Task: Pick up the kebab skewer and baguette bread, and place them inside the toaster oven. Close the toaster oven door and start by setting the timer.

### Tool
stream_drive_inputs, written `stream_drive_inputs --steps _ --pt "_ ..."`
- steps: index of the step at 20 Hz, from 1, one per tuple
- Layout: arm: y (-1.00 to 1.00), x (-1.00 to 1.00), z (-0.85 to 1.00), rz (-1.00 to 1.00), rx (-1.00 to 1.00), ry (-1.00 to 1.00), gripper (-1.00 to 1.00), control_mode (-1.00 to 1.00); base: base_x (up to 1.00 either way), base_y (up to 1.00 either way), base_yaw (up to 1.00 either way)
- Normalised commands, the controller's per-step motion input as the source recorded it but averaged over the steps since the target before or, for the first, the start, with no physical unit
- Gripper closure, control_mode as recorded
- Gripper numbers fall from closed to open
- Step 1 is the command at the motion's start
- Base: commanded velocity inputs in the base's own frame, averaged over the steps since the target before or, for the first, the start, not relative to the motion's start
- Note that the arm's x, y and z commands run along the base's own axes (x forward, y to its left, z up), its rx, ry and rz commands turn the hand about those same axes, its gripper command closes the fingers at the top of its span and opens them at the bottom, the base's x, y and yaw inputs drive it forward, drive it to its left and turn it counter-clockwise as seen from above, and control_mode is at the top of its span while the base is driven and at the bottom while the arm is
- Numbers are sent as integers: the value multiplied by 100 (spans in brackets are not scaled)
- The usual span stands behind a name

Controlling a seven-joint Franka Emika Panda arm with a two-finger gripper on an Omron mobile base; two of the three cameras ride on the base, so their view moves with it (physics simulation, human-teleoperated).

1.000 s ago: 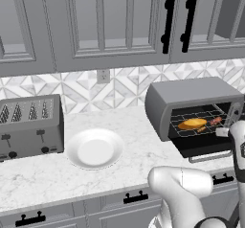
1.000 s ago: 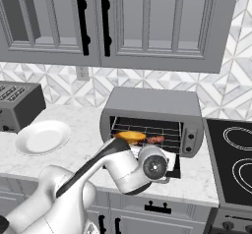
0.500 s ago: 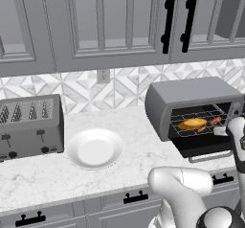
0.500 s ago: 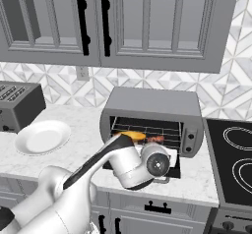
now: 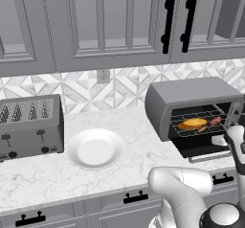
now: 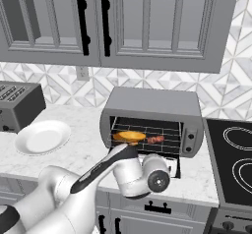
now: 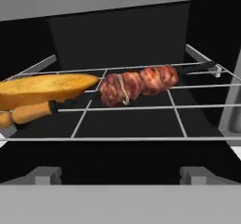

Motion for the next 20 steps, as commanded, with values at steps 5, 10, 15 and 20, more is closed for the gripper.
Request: stream_drive_inputs --steps 5,10,15,20 --pt "0 2 -14 1 0 -18 -100 -100 0 0 0" --pt "-3 8 10 0 0 -15 -100 -100 0 0 0" --pt "0 11 0 0 0 -4 -100 -100 0 0 0" --pt "-3 4 4 0 0 -1 -100 -100 0 0 0"
